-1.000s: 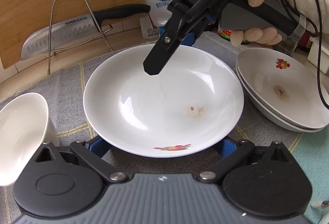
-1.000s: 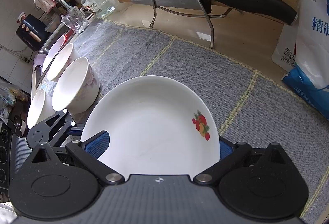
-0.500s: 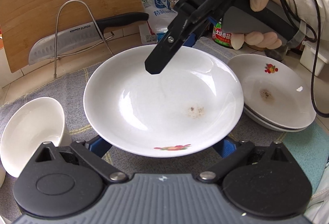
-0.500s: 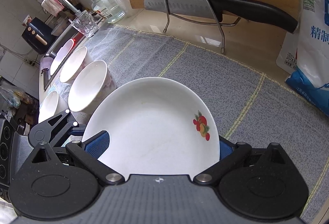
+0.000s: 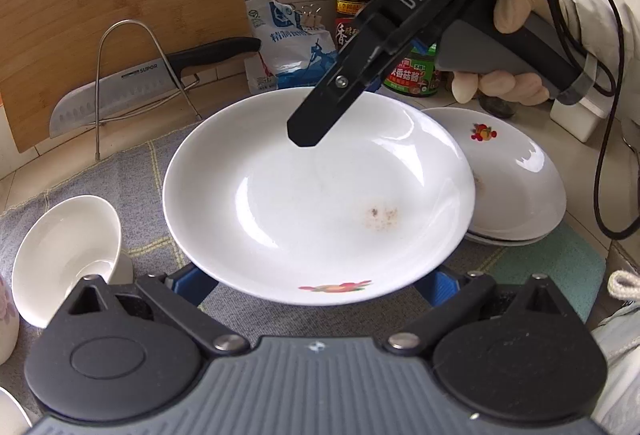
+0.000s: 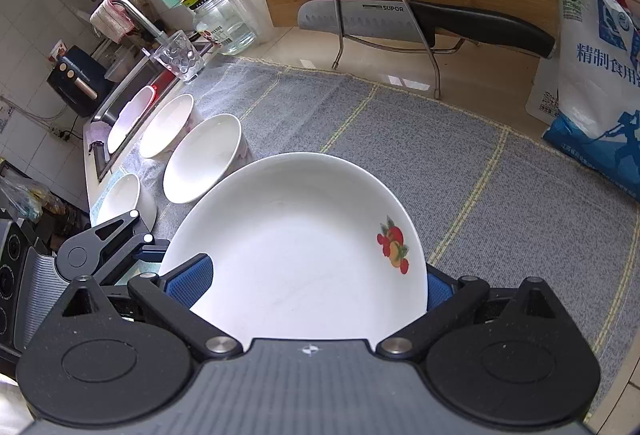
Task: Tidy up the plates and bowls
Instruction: 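Lift the flower-print plate with the right gripper toward the stacked plates, then lower the flower-print plate onto the stacked plates with the right gripper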
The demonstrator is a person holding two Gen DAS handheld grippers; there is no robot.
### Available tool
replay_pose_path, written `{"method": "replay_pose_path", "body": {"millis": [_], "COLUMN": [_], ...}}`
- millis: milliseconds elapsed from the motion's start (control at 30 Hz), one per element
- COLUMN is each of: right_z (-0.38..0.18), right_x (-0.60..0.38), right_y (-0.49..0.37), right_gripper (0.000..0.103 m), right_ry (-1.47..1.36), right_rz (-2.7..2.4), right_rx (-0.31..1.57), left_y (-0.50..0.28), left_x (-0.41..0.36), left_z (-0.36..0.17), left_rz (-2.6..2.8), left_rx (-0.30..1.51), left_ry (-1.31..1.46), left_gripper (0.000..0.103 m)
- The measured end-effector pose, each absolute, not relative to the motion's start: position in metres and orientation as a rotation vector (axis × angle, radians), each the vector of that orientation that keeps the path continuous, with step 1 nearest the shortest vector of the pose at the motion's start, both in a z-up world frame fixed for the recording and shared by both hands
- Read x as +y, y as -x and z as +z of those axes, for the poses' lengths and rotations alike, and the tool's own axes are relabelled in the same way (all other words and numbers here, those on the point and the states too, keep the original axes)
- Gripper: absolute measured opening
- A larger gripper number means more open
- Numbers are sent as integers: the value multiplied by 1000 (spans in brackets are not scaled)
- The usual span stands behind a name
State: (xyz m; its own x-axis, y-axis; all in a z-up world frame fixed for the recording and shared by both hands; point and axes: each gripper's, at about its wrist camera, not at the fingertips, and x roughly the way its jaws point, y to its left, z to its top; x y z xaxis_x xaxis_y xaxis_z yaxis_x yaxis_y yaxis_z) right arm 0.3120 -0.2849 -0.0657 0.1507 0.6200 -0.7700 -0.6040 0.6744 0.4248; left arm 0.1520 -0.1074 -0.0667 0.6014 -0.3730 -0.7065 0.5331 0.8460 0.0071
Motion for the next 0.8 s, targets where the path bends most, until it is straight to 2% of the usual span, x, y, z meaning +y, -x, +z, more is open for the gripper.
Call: {"method": "replay_pose_path", "body": {"millis": [800], "right_z": [-57], "right_x": [-384], "right_y": [-235], "right_gripper": [103], "right_ry": [-125], "right_rz": [672], "right_rx": [1061], "left_y": [-133], "left_x": [-171], "left_z": [-66], "left_rz": [-751], "left_rx": [752], "left_ry": [-323], "left_gripper": [101]}}
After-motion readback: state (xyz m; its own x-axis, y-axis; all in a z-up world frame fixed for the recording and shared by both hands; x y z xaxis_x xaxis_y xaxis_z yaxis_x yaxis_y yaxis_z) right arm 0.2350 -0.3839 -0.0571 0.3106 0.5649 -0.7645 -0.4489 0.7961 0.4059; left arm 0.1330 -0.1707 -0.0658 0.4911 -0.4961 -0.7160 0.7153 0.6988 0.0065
